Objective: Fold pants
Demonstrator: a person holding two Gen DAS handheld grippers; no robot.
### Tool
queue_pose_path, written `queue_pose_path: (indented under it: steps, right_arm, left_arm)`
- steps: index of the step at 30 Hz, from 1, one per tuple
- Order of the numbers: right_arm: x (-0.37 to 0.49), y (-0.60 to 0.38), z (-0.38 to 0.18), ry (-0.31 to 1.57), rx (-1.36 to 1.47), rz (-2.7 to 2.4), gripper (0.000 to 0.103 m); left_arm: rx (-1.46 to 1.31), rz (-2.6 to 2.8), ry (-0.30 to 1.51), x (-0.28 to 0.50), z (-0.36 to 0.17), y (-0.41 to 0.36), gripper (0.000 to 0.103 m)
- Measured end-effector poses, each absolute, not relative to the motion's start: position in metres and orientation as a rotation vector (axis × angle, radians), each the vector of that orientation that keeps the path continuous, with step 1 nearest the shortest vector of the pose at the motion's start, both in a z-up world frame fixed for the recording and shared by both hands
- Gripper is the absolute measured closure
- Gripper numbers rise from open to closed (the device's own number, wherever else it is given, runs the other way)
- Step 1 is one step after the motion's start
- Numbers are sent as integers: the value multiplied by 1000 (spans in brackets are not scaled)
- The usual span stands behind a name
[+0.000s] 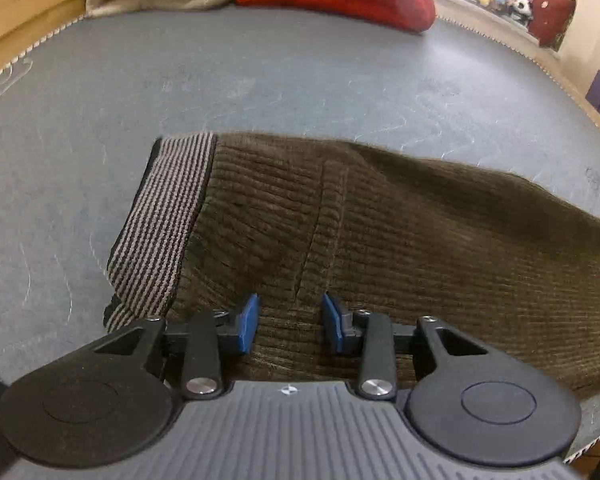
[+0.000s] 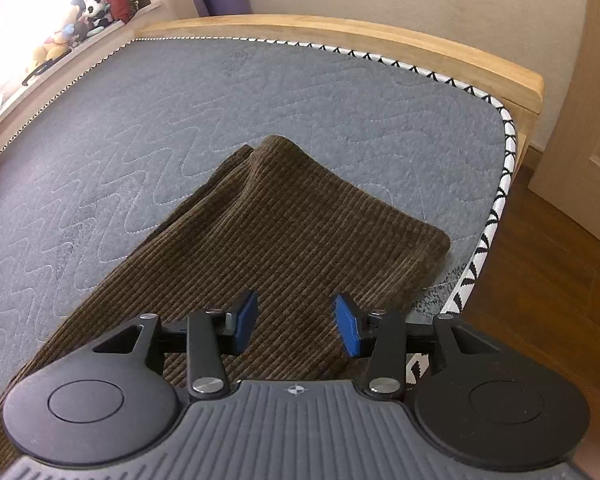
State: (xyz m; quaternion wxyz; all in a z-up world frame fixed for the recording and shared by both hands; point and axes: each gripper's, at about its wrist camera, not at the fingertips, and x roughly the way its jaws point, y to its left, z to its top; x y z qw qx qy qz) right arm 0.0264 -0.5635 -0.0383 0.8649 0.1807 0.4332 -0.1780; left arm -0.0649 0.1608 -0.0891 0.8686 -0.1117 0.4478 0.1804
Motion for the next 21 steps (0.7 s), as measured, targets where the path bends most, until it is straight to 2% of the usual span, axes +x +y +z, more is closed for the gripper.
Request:
queue_pose_path:
  steps: [4, 10, 16, 18, 21]
  right_arm:
    - [27, -568, -40, 916, 401, -384, 52]
    - [27, -575, -46, 931, 451, -412, 52]
    - [24, -583, -46, 921, 494, -439, 52]
    - [19, -591, -43, 892, 541, -452, 52]
    - [13, -603, -46, 881, 611, -478, 51]
  left_arm:
    - [-224, 374, 931, -62, -89, 154, 62]
    - [-216, 374, 927, -58, -93, 155, 60]
    - [-171, 348, 936, -54, -100, 144, 44]
    - [-150, 321, 947, -51, -103, 138, 32]
    - [-90, 321, 952, -45, -108, 128, 28]
